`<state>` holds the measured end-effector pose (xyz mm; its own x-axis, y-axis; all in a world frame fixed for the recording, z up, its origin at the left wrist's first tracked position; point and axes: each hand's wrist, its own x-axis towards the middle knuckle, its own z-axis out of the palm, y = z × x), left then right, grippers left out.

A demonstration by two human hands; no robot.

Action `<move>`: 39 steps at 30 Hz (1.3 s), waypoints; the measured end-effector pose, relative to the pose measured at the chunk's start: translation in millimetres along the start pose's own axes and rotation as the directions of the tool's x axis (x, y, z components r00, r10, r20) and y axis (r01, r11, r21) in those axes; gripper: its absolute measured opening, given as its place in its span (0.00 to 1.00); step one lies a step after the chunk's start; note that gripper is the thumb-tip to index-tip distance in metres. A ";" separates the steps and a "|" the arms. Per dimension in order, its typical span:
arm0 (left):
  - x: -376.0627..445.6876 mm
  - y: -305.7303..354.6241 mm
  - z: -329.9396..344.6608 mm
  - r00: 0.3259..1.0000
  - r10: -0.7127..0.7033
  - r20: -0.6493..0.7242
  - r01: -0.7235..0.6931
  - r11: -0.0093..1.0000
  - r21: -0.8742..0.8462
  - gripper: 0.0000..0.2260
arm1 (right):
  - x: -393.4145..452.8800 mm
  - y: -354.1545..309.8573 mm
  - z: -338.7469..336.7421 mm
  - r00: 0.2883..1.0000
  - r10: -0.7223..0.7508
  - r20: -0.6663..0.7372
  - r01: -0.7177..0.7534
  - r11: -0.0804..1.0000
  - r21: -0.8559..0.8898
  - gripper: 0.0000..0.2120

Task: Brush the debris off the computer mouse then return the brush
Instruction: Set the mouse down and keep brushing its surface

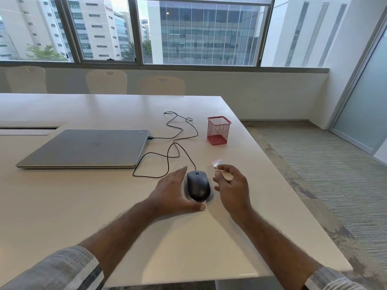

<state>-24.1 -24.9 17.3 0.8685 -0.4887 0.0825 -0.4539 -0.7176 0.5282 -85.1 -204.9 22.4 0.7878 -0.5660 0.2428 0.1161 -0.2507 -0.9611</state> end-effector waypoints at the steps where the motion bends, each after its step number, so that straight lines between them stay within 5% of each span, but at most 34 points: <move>1: 1.2 0.7 0.7 1.000 -0.014 0.003 0.014 1.000 -0.002 0.62 | -1.9 0.0 2.3 1.000 0.004 0.014 -0.004 1.000 0.000 0.06; 12: -7.6 10.9 -4.0 0.994 -0.087 -0.071 0.064 0.958 -0.278 0.64 | -21.5 -11.3 6.9 0.997 -0.046 0.054 0.047 0.999 -0.024 0.06; 32: -157.4 10.2 -24.2 0.978 0.177 -0.108 -0.206 0.898 -0.389 0.56 | -189.0 -53.1 -23.0 0.990 -0.134 0.039 0.121 0.964 0.236 0.17; 39: -225.1 7.1 -10.9 0.969 0.235 -0.077 -0.246 0.888 -0.388 0.53 | -262.8 -69.9 -46.1 0.983 -0.176 0.046 0.160 0.959 0.234 0.10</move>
<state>-220.7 85.5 11.7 0.7504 -0.6037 0.2691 -0.5398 -0.3248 0.7766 -328.1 -74.8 31.8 0.7823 -0.4762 0.4014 0.3791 -0.1473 -0.9136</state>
